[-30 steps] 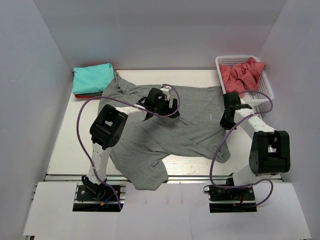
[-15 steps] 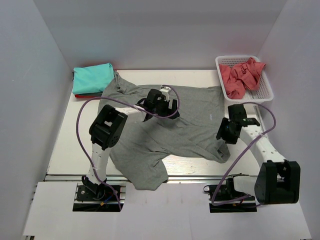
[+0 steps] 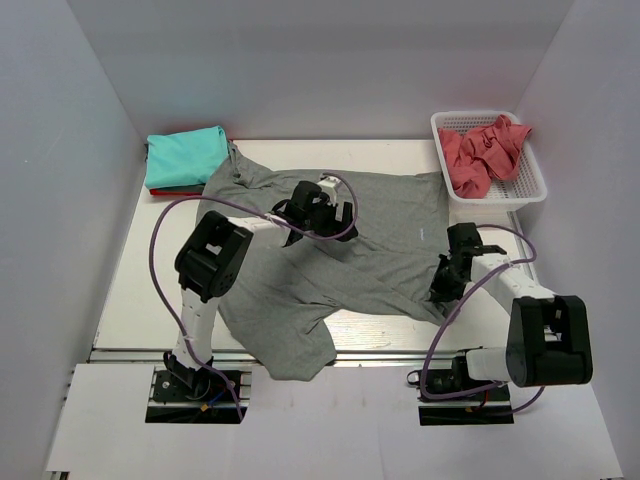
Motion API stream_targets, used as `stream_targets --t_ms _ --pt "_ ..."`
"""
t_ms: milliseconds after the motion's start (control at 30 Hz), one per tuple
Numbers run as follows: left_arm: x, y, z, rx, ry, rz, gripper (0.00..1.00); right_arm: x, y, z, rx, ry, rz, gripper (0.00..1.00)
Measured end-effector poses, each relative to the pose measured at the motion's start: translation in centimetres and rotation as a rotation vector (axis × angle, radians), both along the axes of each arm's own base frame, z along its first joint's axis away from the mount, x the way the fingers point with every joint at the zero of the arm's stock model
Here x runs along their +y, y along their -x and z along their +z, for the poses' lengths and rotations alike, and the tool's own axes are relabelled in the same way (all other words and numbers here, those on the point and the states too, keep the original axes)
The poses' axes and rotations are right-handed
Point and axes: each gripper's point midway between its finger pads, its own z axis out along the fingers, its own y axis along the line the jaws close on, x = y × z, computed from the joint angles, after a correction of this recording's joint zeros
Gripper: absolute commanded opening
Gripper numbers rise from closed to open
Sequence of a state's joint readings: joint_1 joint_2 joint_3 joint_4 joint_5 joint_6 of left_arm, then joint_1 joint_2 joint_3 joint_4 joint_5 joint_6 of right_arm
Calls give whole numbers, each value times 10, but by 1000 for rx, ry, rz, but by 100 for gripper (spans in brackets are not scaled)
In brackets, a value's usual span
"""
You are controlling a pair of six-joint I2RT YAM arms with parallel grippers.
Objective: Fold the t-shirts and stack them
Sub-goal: Flatten out the tshirt
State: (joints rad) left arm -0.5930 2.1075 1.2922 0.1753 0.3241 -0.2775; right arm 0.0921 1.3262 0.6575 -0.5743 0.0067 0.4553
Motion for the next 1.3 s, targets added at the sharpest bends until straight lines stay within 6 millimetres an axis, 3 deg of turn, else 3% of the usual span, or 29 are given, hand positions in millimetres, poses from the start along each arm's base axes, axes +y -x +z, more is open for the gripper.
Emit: stream_targets --t_ms 167,400,467,500,600,633,733,867,1100,1200,1300 --pt "2 3 0 0 0 0 100 -6 6 7 13 30 -27 0" --pt "5 7 -1 4 -4 2 100 -43 18 71 95 237 -219 0" --pt "5 7 0 3 -4 2 100 -47 31 77 123 257 -249 4" --pt "5 7 0 3 -4 2 100 -48 40 77 151 266 -261 15" --pt "5 7 0 4 -4 2 100 -52 68 68 246 298 -286 31" --pt "5 7 0 4 -4 2 100 -53 78 64 280 309 -293 57" --pt "5 7 -1 4 -4 2 100 -57 93 59 335 337 -298 84" --pt "7 10 0 5 -6 2 100 -55 76 65 274 320 -268 86" --pt "10 14 1 17 -22 -3 100 -39 -9 93 -49 204 -160 79" --pt "12 16 1 32 -35 -3 100 -37 -32 90 -105 202 -130 77" --pt "16 16 1 49 -57 4 100 -36 -55 77 -127 207 -105 68"
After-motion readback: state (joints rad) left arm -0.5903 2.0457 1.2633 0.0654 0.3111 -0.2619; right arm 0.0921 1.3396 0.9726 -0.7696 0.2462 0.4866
